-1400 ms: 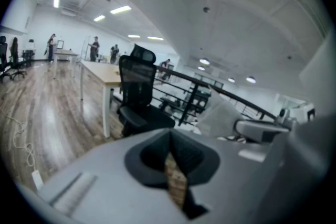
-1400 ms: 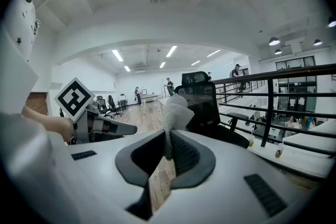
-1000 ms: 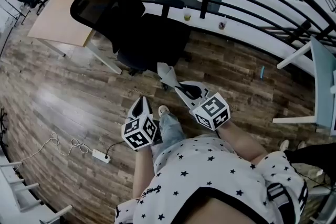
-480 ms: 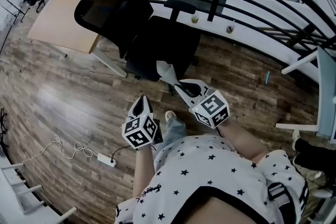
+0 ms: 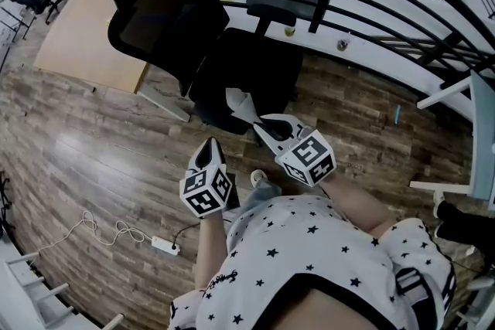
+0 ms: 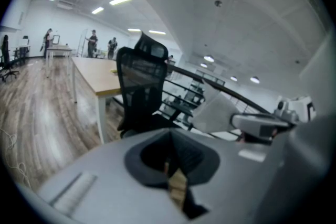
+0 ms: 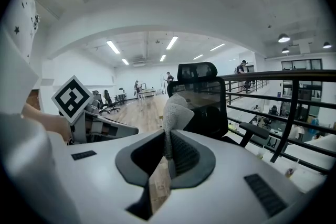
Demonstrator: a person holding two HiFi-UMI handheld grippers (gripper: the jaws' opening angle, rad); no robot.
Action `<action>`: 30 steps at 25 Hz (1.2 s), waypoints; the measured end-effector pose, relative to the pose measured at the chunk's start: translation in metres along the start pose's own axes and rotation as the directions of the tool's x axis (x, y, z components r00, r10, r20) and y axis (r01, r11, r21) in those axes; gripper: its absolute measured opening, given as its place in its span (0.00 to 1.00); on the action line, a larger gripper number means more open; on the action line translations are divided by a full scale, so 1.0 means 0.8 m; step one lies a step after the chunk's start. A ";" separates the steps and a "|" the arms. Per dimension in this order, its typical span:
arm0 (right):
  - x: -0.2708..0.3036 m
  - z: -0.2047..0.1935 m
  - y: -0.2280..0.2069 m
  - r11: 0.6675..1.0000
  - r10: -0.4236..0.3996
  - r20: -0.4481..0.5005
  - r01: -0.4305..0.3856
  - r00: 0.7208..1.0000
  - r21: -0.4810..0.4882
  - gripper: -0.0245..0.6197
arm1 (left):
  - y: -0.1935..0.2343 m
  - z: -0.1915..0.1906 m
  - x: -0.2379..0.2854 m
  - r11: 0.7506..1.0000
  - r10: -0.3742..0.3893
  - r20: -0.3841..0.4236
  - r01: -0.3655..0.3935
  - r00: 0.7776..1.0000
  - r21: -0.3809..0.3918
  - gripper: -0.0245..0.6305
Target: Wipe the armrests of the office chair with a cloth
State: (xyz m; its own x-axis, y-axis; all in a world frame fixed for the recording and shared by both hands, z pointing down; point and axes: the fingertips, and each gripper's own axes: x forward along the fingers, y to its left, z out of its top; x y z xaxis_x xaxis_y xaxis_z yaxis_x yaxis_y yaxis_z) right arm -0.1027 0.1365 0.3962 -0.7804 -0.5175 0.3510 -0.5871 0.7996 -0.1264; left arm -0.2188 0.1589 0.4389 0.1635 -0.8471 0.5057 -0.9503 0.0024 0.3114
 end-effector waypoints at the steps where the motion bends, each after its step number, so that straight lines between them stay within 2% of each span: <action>1: 0.007 0.003 0.001 1.000 0.002 -0.002 -0.002 1.000 -0.001 0.09 | 0.004 0.004 0.003 1.000 -0.001 0.000 0.001 1.000 0.001 0.05; 22: 0.174 0.006 -0.004 0.996 0.080 -0.108 -0.077 0.991 0.035 0.09 | 0.100 0.025 0.062 0.998 0.035 -0.061 -0.038 0.997 -0.055 0.05; 30: 0.252 -0.016 -0.019 0.987 0.119 -0.157 -0.100 0.980 0.124 0.09 | 0.125 0.009 0.083 0.990 0.084 -0.094 -0.094 0.992 -0.109 0.05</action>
State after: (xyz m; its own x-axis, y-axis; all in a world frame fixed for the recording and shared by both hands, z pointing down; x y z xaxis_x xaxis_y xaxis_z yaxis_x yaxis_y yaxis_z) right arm -0.2481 0.0241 0.4808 -0.8011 -0.3647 0.4746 -0.5285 0.8033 -0.2747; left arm -0.3048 0.0989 0.4976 0.1073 -0.7904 0.6031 -0.9270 0.1398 0.3481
